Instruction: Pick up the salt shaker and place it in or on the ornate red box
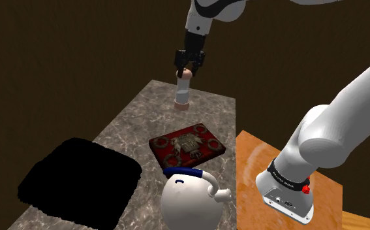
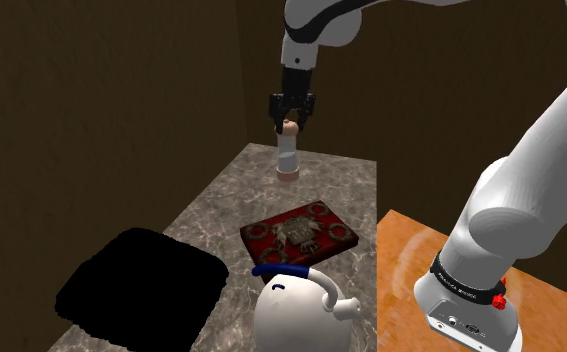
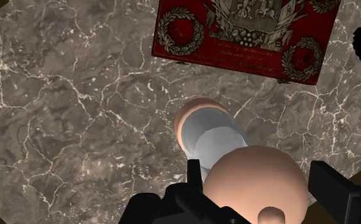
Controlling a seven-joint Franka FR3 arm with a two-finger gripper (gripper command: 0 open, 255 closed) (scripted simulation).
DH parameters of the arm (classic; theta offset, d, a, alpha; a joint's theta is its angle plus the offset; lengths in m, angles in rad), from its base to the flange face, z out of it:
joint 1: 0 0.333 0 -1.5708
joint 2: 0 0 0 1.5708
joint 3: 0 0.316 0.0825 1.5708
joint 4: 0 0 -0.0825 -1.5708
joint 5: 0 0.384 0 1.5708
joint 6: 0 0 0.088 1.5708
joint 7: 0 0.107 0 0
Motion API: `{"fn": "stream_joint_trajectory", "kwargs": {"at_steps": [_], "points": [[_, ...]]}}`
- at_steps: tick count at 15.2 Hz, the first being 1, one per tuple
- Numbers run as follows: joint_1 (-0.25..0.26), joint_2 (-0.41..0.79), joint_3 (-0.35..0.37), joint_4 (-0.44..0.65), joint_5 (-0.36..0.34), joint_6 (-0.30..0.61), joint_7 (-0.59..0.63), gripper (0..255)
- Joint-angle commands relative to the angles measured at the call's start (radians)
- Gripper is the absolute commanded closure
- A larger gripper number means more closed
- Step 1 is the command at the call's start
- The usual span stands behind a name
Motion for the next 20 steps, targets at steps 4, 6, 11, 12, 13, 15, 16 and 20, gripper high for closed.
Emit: {"fn": "stream_joint_trajectory", "kwargs": {"at_steps": [4, 6, 11, 12, 13, 15, 16, 20], "points": [[0.004, -0.039, 0.007, 0.028, -0.002, -0.064, 0.022, 255], [0.016, -0.099, 0.025, -0.008, 0.002, -0.084, 0.054, 255], [0.048, -0.239, 0.075, -0.076, 0.021, -0.143, 0.136, 255], [0.054, -0.266, 0.085, -0.086, 0.027, -0.157, 0.153, 255], [0.061, -0.291, 0.096, -0.095, 0.033, -0.171, 0.17, 255], [0.074, -0.34, 0.118, -0.109, 0.046, -0.201, 0.205, 255], [0.082, -0.364, 0.129, -0.114, 0.053, -0.216, 0.223, 255], [0.098, -0.414, 0.155, -0.136, 0.071, -0.237, 0.262, 255]]}}
